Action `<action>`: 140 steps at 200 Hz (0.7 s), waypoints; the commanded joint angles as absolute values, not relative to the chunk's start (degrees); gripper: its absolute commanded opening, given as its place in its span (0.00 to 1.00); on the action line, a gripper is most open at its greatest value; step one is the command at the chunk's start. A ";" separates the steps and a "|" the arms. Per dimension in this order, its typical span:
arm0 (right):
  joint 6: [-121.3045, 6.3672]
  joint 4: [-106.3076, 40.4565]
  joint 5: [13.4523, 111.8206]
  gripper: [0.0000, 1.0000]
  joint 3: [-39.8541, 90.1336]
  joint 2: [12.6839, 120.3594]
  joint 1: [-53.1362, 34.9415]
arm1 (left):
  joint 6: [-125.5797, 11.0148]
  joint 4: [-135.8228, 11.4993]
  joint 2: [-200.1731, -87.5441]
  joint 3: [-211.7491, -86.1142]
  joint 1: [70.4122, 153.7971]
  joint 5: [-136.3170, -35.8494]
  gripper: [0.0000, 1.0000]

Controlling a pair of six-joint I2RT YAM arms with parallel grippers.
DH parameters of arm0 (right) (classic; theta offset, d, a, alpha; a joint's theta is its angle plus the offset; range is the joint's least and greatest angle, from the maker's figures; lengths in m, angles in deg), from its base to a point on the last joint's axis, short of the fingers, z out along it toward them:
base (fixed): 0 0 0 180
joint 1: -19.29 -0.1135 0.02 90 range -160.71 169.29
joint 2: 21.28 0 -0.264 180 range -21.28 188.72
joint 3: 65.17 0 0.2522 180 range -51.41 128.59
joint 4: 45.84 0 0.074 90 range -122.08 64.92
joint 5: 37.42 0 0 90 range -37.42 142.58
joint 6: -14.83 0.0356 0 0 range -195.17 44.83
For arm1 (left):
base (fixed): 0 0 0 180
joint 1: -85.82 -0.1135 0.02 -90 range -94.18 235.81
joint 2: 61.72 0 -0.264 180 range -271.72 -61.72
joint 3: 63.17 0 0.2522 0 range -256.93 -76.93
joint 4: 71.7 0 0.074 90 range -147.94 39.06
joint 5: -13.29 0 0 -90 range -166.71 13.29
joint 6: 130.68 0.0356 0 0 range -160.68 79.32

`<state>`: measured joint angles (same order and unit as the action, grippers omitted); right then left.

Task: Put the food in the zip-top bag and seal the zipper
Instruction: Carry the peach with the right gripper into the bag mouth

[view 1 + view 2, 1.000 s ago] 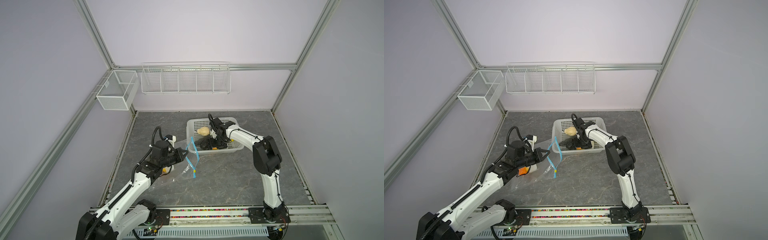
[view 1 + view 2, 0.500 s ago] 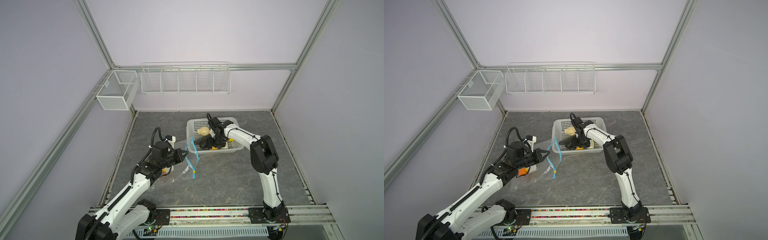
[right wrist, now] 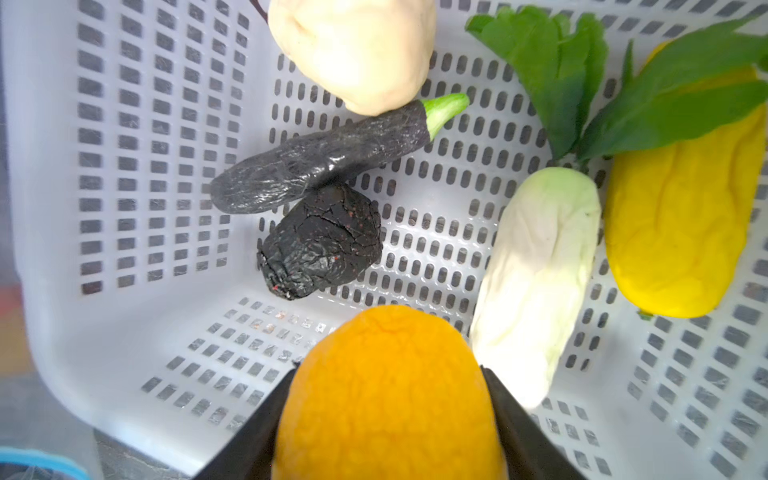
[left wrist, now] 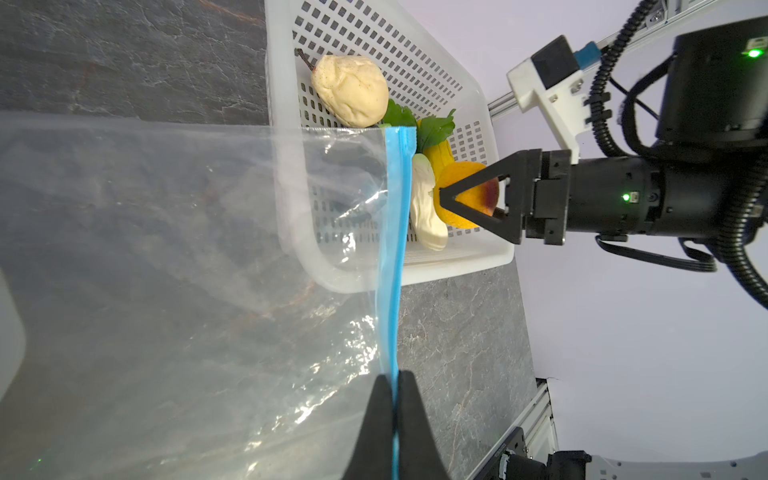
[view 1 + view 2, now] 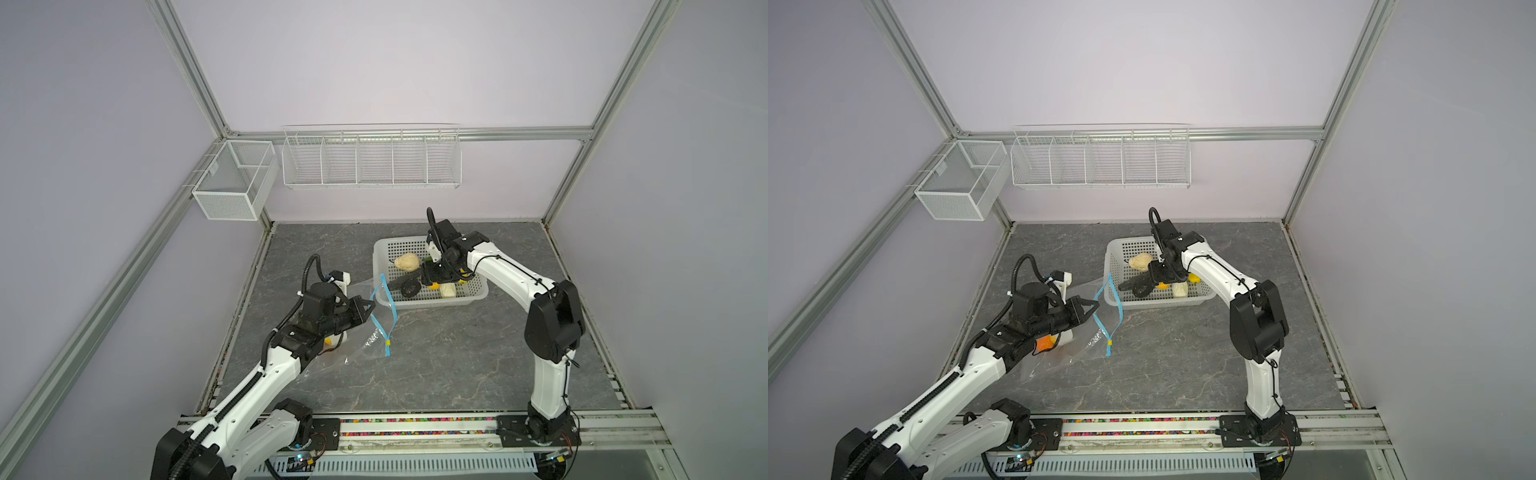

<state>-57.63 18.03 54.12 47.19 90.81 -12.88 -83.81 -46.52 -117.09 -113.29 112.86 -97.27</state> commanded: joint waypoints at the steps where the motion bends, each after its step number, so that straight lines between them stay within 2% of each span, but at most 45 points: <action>1: -59.43 13.76 57.43 0.63 42.71 86.03 -13.03 | -84.81 -47.20 -116.64 -114.28 112.71 -96.40 0.00; 67: -60.59 -0.73 67.33 0.63 30.51 73.84 -18.72 | -85.78 -47.40 -116.38 -114.54 112.71 -96.08 0.00; 140: -58.95 -10.90 72.89 0.63 24.99 71.70 -26.07 | -86.22 -48.11 -116.65 -116.21 112.80 -96.14 0.00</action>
<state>-59.25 -5.81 69.99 26.58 72.87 -24.37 -85.52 -46.91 -117.09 -114.12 112.86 -96.85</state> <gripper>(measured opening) 0.630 0.047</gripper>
